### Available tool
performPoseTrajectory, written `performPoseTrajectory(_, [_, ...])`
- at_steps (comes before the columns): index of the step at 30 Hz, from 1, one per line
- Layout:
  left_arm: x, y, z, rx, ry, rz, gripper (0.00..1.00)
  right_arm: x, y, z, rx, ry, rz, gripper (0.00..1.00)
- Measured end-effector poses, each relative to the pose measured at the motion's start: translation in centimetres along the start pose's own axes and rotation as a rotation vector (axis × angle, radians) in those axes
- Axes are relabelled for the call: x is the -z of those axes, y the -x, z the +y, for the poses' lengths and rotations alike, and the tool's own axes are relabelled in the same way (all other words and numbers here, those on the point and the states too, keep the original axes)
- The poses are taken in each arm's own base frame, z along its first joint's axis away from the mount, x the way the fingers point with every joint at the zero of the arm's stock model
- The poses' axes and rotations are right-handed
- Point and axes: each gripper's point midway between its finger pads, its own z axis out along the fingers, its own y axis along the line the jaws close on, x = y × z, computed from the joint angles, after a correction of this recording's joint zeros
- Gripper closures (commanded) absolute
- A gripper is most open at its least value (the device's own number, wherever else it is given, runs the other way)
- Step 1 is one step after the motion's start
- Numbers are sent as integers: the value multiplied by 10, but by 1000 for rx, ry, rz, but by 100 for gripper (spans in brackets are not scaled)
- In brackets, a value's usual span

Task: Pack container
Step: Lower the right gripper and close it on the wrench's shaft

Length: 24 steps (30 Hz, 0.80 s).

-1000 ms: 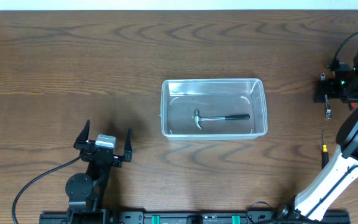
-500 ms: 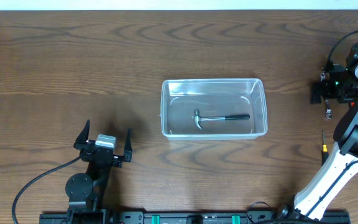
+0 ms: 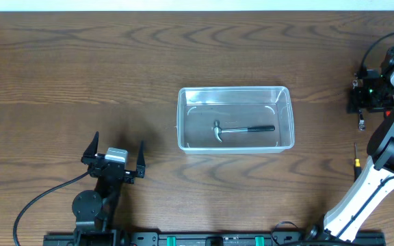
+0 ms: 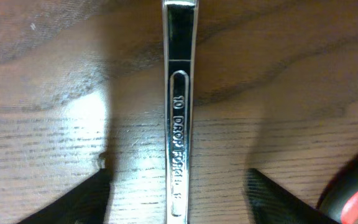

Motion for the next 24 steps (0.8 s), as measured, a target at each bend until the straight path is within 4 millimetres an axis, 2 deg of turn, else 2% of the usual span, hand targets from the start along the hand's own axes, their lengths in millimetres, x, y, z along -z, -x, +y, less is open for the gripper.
performPoseTrajectory(6, [0, 0, 0, 0, 0, 0, 2, 0, 2, -1, 6, -3, -6, 53])
performPoseTrajectory(16, [0, 0, 0, 0, 0, 0, 2, 0, 6, -2, -13, -10, -23, 97])
performPoseTrajectory(24, [0, 0, 0, 0, 0, 0, 2, 0, 6, -2, -15, -12, -24, 99])
